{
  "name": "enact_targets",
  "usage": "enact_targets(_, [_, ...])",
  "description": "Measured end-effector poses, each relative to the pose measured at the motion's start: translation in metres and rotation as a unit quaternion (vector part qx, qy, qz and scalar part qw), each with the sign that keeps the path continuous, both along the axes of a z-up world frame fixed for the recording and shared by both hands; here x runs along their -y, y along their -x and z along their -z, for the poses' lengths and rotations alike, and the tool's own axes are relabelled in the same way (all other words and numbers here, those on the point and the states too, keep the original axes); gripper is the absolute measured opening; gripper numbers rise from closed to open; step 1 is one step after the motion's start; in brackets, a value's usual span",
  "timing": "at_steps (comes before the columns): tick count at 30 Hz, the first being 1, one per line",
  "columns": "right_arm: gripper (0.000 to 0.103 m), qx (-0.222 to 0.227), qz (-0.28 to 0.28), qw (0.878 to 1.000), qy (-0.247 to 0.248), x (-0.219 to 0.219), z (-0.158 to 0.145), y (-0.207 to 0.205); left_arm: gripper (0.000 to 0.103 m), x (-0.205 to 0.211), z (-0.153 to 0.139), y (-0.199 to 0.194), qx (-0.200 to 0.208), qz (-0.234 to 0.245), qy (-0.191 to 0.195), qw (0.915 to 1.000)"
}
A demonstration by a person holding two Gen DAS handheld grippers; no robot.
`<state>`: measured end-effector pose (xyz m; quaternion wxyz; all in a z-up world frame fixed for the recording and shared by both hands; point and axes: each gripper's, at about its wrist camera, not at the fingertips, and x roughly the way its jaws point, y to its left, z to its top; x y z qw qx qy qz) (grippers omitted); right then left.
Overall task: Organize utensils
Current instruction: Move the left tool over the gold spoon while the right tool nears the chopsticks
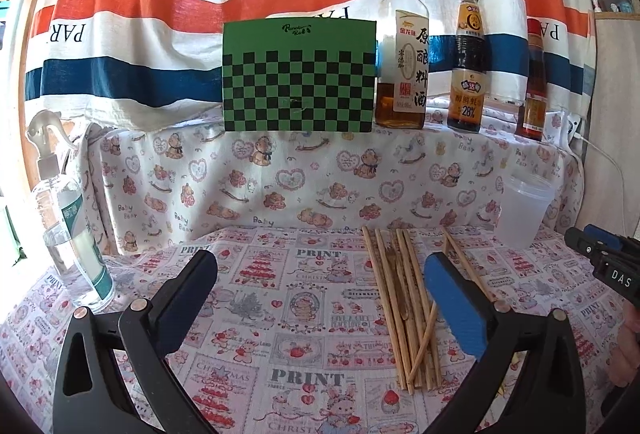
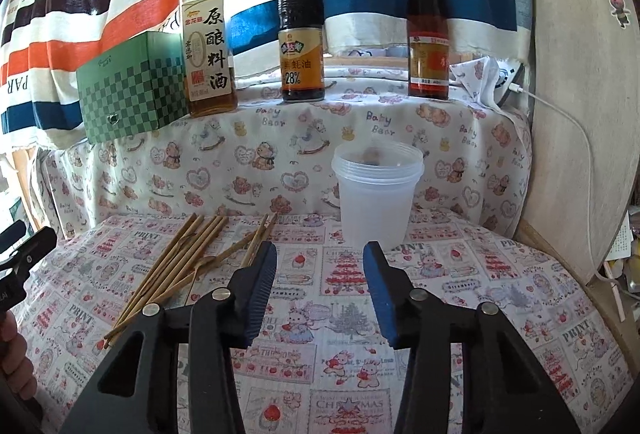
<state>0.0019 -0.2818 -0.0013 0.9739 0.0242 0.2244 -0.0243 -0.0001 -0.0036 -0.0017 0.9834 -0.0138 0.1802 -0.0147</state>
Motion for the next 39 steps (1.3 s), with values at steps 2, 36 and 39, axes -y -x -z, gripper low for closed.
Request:
enact_targets(2, [0.058,0.002,0.010,1.000,-0.022,0.008,0.000,0.000,0.103,0.000,0.000,-0.002,-0.004,-0.001,0.001,1.0000])
enact_targets(36, [0.074,-0.082,-0.008,0.993,-0.084,0.042,0.015,-0.039,0.055,0.031,0.006,-0.101,-0.256,0.069,0.070,0.9618])
enact_targets(39, [0.074,-0.061,0.014,0.994,-0.088,0.042,0.015,-0.034,0.040,0.060,0.003,-0.112,-0.254,0.096,0.063,0.9603])
